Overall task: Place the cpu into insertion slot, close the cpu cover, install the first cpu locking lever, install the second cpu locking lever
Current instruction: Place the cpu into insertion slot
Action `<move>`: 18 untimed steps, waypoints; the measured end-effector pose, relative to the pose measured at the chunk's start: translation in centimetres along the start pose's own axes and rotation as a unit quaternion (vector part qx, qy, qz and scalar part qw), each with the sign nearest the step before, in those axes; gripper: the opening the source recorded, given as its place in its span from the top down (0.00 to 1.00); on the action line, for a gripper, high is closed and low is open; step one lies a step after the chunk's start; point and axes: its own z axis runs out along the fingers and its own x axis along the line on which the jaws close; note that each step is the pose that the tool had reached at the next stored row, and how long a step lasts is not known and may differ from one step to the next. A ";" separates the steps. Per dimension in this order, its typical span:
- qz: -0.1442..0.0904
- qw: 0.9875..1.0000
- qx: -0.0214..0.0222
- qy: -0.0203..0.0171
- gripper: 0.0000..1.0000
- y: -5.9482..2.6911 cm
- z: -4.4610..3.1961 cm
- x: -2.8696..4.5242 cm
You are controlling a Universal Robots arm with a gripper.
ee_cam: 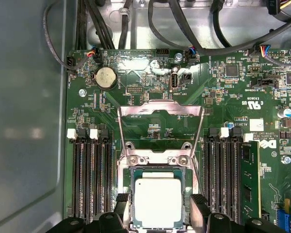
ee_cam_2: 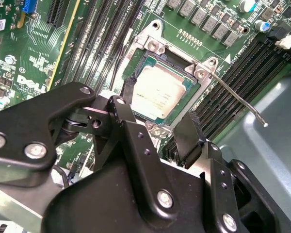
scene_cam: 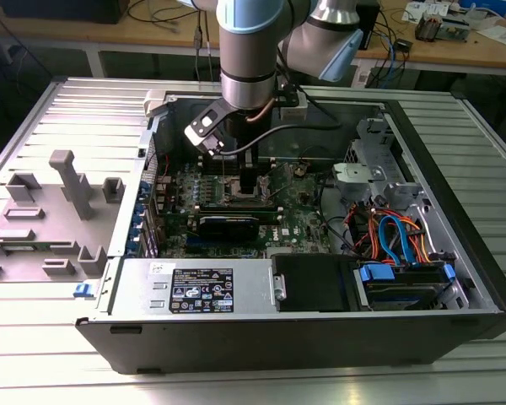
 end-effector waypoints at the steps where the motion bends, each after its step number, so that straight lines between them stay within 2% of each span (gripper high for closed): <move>1: 0.000 1.000 0.000 0.000 0.39 0.00 0.00 0.00; 4: 0.000 1.000 0.000 0.000 0.39 0.00 -0.03 0.00; 8: 0.000 1.000 0.001 0.000 0.41 0.02 -0.45 0.00; 9: 0.000 1.000 0.001 0.000 0.47 0.03 -0.60 0.00; 10: 0.000 1.000 0.001 0.000 0.47 0.03 -0.69 0.01; 15: 0.000 1.000 0.002 0.000 0.78 0.03 -0.72 0.00; 18: 0.000 1.000 0.002 0.000 0.78 0.03 -0.72 0.01</move>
